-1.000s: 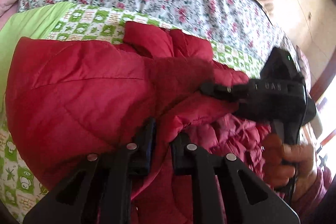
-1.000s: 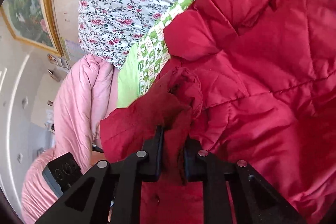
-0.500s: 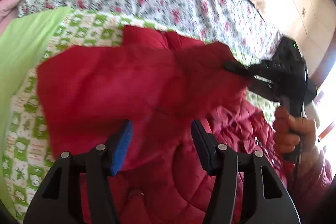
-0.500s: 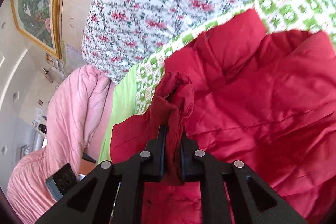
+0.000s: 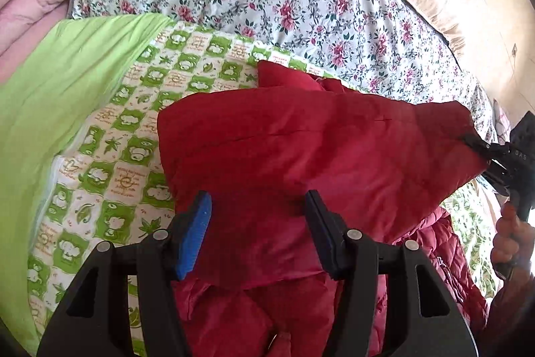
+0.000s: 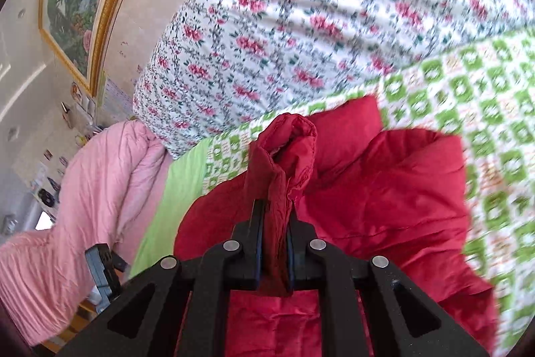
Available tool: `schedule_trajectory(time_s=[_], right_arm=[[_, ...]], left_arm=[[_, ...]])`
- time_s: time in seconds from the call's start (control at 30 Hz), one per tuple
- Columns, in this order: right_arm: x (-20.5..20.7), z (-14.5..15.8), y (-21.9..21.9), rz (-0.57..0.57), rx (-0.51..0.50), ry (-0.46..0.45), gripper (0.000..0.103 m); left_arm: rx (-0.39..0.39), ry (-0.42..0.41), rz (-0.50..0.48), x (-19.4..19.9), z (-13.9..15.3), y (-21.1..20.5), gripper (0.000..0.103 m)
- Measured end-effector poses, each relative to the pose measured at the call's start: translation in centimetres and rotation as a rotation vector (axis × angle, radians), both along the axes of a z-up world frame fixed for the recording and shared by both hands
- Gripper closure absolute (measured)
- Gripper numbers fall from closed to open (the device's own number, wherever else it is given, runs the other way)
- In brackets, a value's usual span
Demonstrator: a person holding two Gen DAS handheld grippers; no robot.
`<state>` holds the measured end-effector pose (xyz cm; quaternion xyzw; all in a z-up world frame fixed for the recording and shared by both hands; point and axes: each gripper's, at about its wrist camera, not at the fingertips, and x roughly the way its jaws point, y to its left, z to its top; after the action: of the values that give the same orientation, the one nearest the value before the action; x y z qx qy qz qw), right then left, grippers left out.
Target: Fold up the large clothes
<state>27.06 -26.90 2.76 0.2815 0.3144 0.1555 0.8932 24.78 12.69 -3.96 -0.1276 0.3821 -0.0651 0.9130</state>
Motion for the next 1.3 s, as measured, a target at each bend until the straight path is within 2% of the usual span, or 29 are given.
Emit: schedule_trajectory(time_s=[0.17, 0.37, 0.43, 0.57, 0.63, 0.77, 0.93, 1.13, 1.23, 1.27, 1.3], right_arm=[[0.0, -1.8, -2.7, -0.049, -0.006, 0.043, 0.093], [1.4, -6.3, -3.3, -0.052, -0.046, 0.153, 0.093], [1.7, -7.6, -3.3, -0.054, -0.058, 0.177, 0.093], [1.8, -8.4, -3.6, -0.067, -0.087, 0.184, 0.093], [1.6, -7.9, -3.6, -0.084, -0.129, 0.168, 0.094], [1.7, -7.5, -2.8, -0.096, -0.249, 0.165, 0.094], [2.6, -9.4, -1.5, -0.099, -0.398, 0.211, 0.093], [3.1, -11.2, -1.7, -0.101, -0.402, 0.25, 0.09], [2.6, -10.6, -3.0, -0.121, -0.293, 0.258, 0.081], [2.1, -9.9, -3.6, -0.147, -0.254, 0.256, 0.076], [1.3, -8.8, -3.9, -0.183, -0.248, 0.23, 0.076]], left_arm=[[-0.006, -0.006, -0.042, 0.5, -0.2, -0.9, 0.047], [-0.038, -0.071, -0.1, 1.4, 1.4, -2.0, 0.047], [-0.03, -0.059, -0.14, 2.2, 1.3, -2.8, 0.047], [0.062, 0.027, -0.158, 3.9, -1.0, -4.2, 0.047], [0.069, 0.062, -0.164, 4.3, -2.3, -4.3, 0.047], [0.091, 0.078, -0.168, 4.0, -3.6, -4.6, 0.047], [0.112, 0.084, -0.174, 3.9, -3.9, -5.1, 0.047], [0.114, 0.09, -0.169, 4.2, -4.4, -5.2, 0.047], [0.112, 0.095, -0.167, 4.2, -4.4, -5.2, 0.047], [0.115, 0.095, -0.168, 4.2, -4.3, -5.2, 0.047], [0.116, 0.095, -0.169, 4.2, -4.3, -5.2, 0.047]])
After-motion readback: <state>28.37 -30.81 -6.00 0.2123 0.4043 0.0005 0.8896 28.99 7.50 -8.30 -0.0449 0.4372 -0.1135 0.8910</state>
